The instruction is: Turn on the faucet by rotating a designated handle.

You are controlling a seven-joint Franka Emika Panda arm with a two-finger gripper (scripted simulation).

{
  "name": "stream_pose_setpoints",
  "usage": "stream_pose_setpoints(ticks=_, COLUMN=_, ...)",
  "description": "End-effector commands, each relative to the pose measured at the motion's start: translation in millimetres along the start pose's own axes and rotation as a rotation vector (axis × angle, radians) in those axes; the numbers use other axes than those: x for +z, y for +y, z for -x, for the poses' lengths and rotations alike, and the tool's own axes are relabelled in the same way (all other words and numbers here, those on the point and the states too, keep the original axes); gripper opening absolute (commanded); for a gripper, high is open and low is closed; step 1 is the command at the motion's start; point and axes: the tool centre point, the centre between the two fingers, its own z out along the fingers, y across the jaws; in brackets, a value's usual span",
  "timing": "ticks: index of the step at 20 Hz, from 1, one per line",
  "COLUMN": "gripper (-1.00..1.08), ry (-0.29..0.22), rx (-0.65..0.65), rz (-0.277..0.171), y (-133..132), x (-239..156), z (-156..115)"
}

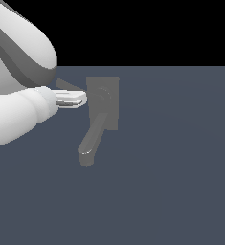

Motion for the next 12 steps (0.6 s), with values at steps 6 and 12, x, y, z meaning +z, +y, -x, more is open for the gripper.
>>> stream_pose_setpoints(ticks=6, gripper=-1.0, ry=-0.008, rx=0.005, rz=0.001, y=-9, x=0, z=33)
stream_pose_setpoints(ticks=12, gripper=-1.0, ry=0.006, rx=0.0, rz=-0.001, y=-14, x=-2, z=37)
